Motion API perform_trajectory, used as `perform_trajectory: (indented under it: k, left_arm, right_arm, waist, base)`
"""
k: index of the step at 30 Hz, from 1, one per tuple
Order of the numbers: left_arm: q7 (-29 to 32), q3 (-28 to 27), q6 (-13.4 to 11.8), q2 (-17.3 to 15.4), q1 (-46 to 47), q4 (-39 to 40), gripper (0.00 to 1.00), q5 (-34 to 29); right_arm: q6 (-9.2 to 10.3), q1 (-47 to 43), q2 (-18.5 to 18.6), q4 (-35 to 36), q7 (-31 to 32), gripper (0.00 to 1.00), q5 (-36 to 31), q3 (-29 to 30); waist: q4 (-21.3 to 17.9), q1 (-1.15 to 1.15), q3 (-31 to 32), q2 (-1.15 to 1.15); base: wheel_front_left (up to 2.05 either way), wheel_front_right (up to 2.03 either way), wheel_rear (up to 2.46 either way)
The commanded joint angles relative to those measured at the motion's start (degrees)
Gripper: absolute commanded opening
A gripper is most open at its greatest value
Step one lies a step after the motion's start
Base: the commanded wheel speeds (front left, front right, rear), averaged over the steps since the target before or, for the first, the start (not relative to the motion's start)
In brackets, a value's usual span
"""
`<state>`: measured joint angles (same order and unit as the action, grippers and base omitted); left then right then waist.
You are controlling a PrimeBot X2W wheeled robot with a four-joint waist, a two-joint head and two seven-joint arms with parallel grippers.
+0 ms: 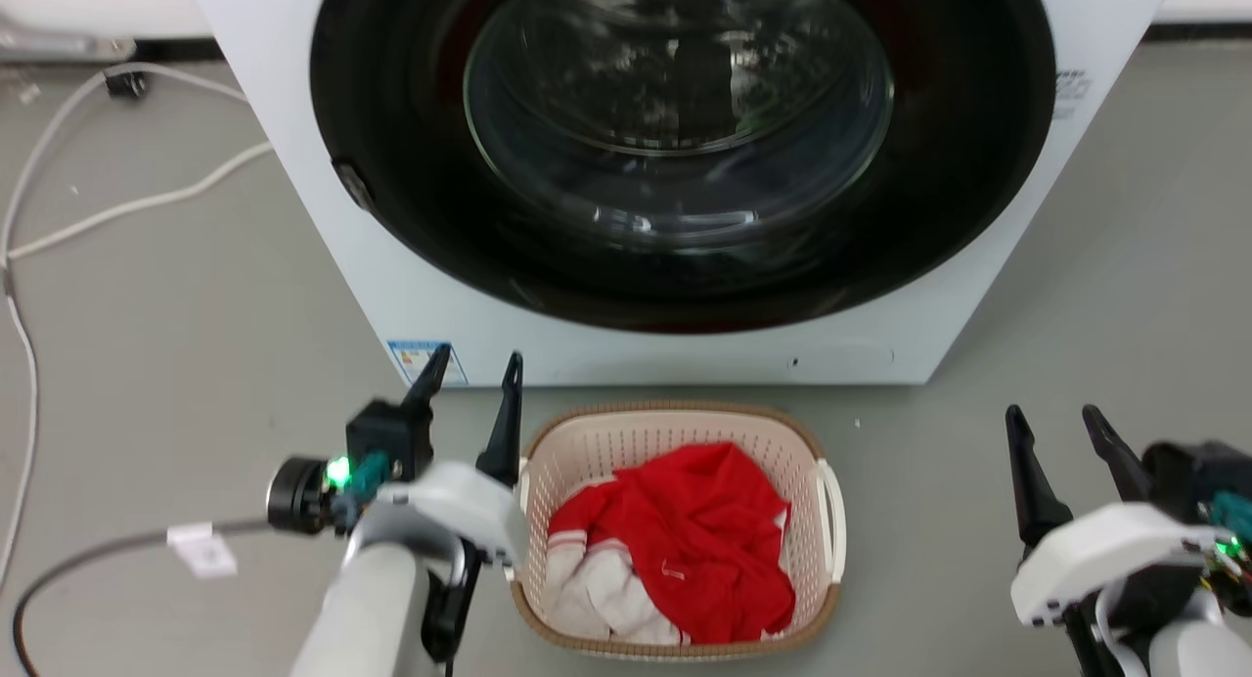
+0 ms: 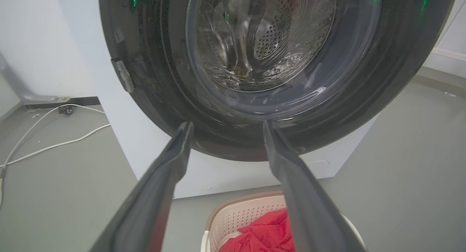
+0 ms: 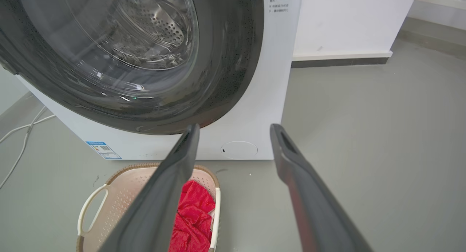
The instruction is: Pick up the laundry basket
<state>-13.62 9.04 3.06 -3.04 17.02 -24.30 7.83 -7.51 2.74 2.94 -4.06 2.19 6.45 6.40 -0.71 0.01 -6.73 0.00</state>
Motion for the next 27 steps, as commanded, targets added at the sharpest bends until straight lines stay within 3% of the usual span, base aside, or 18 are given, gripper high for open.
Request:
perform_trajectory:
  k: [1,12,27]
  left_arm:
    - [1.2,-0.1,0.4,-0.3,3.0,-1.9,1.0,0.6]
    - [10.9,0.6,2.7,-1.9,15.4,-17.0,1.0,3.1]
    - [18.9,4.1,4.3,-5.3,25.3,-33.0,1.0,6.4]
  right_arm:
    - [0.04,2.5,-0.1,-1.6,2.4,1.0,-0.2,0.2]
    - [0.04,14.7,0.0,-13.9,11.8,1.0,-0.7,-4.0]
    - [0.04,30.1,0.2,-36.1,11.4,1.0,3.8,-13.0]
  waist:
    - [-0.3,-0.01,-3.5,0.0]
    - [-1.6,-0.01,-14.1,0.0]
    - [-4.5,-0.01,-25.9,0.0]
  base:
    - [0.0,0.0,0.0]
    - [0.0,0.0,0.0]
    - [0.0,0.0,0.0]
